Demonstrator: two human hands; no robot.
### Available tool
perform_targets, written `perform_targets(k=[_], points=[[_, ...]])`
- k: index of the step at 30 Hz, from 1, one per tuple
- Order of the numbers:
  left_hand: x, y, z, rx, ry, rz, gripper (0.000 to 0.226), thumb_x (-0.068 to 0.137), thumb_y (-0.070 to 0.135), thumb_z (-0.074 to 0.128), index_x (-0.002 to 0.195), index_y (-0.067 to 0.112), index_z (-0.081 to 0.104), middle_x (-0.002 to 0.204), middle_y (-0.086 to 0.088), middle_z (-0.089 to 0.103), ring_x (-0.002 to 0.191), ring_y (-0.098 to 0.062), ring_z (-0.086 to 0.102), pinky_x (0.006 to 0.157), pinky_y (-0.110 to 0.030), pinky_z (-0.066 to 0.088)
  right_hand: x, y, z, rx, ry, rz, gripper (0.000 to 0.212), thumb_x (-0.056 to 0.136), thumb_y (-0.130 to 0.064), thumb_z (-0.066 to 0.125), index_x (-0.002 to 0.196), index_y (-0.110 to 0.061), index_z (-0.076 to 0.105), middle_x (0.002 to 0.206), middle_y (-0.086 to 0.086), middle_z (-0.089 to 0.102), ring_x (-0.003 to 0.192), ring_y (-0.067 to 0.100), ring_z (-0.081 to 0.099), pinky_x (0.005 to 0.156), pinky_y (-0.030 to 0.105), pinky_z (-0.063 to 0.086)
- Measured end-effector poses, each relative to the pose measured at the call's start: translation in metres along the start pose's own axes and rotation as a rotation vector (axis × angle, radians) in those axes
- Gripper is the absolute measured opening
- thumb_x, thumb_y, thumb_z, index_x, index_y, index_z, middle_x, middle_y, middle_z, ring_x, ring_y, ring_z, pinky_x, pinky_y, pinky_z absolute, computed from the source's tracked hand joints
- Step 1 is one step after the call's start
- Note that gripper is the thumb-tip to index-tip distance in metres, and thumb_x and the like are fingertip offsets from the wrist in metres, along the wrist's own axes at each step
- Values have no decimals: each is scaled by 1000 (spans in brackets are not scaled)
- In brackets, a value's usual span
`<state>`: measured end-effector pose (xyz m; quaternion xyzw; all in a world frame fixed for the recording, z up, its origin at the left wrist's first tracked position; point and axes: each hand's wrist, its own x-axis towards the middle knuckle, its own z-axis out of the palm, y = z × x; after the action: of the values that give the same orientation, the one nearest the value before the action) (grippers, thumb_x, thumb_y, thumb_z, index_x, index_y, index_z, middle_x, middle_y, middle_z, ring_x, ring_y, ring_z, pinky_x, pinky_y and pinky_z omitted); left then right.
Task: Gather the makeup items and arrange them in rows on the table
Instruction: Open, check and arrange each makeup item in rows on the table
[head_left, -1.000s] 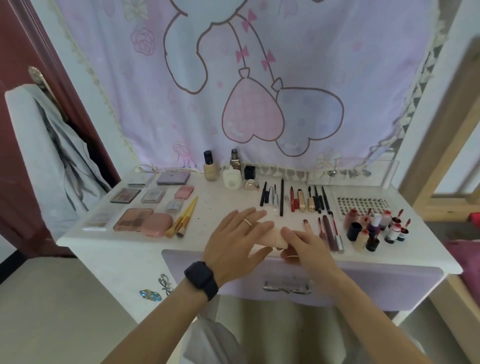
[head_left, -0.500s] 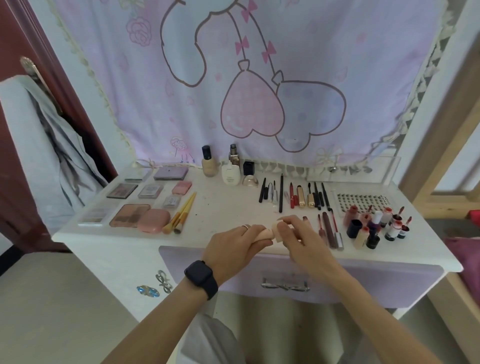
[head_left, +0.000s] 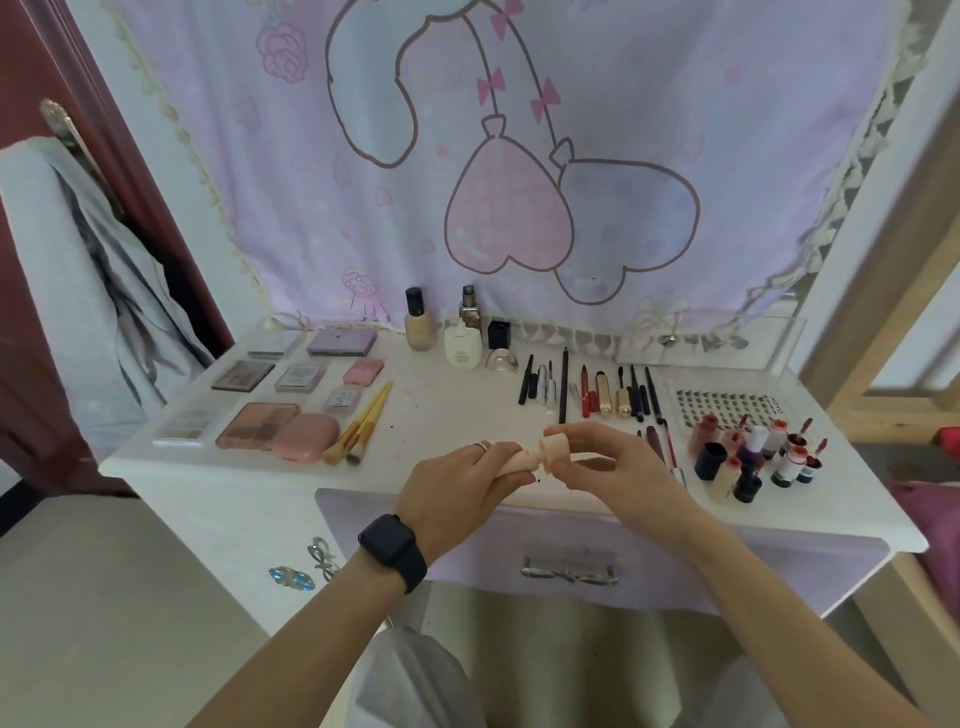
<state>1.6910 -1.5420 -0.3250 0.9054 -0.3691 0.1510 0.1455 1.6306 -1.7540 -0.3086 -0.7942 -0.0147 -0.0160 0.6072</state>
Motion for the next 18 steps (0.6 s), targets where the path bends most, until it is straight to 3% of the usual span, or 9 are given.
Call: perform_targets(k=[5, 9, 13, 18], points=[[-2, -5, 1, -58, -17, -68, 75, 88, 70, 13, 129, 24, 54, 100, 5, 65, 72, -10, 52, 60, -28, 50, 0, 1, 4, 100, 23, -43, 24, 93, -21, 73, 107, -39, 72, 108, -10, 75, 90, 18, 76, 84, 25, 60], [-2, -9, 5, -340, 6, -200, 62, 90, 68, 29, 127, 25, 56, 92, 15, 59, 73, -7, 56, 62, -15, 43, 5, 2, 8, 164, 90, -57, 24, 94, -18, 71, 105, -40, 73, 106, -9, 75, 87, 19, 76, 79, 23, 60], [4, -13, 5, -717, 106, -400, 21, 96, 48, 56, 110, 34, 62, 97, 9, 64, 77, -7, 69, 71, -31, 59, 12, 5, 9, 202, 153, -48, 24, 95, -15, 69, 107, -36, 74, 102, -8, 75, 84, 20, 76, 75, 23, 60], [15, -26, -3, -960, 148, -573, 13, 95, 44, 60, 106, 36, 59, 108, 1, 66, 81, -10, 73, 71, -35, 63, 20, 8, 10, 186, 164, -24, 23, 95, -16, 70, 112, -31, 72, 99, -9, 75, 84, 20, 76, 73, 25, 60]])
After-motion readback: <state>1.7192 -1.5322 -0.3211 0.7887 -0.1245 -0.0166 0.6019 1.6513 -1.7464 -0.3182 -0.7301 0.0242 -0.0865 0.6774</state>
